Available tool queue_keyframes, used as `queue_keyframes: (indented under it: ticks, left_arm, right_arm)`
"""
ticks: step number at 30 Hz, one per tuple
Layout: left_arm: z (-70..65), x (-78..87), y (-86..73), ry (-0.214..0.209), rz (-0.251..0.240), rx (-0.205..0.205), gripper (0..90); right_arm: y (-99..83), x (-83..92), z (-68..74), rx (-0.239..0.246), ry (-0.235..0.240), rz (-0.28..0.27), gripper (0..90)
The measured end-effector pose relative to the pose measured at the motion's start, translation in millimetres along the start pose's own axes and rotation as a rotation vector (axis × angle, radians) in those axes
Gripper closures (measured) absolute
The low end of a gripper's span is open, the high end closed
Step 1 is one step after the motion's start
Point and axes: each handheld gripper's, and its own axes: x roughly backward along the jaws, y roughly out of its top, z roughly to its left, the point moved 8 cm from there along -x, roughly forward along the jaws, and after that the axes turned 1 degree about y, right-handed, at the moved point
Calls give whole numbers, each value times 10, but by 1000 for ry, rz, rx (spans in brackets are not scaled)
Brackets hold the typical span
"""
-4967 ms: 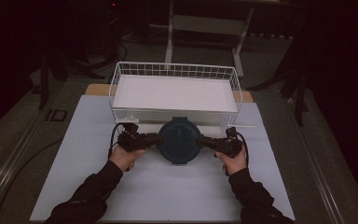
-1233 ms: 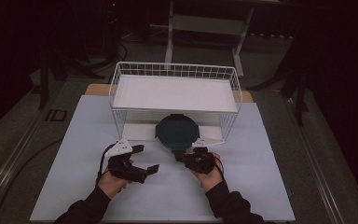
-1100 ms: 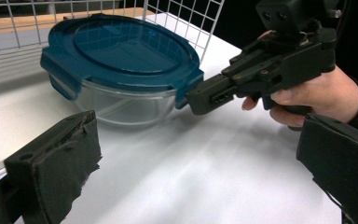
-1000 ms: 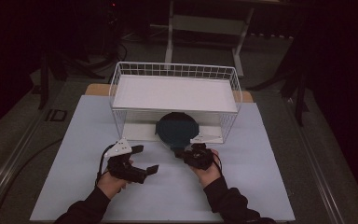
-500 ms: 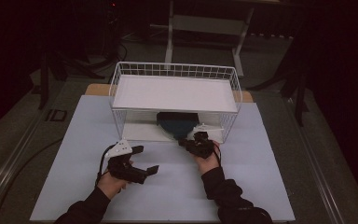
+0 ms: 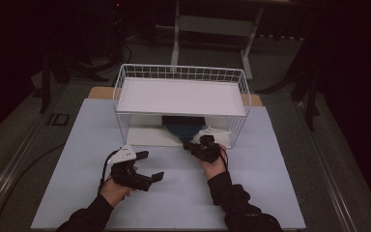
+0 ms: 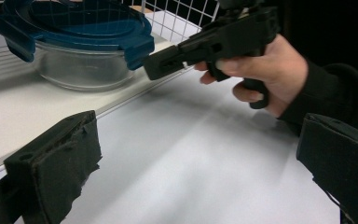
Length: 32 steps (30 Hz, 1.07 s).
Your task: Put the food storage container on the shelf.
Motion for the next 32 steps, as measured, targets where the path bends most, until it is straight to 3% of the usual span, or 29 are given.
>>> queue_keyframes:
  ticks: [3,12,18,26,32]
  left_arm:
    - [-4,14,-1,-2,2,0,0]
    - [-99,40,-2,-21,-3,-24,0]
    - [-156,45,-42,-35,6,-36,0]
    - [-181,34,-73,-42,9,-49,0]
    - [-177,31,-89,-43,13,-57,0]
  right_arm:
    - [-29,99,90,21,19,-8,825]
    - [-242,453,303,96,58,-34,456]
    - [-391,696,367,107,72,-61,195]
    - [-620,897,365,113,68,-51,170]
    - [-711,981,261,98,36,-53,182]
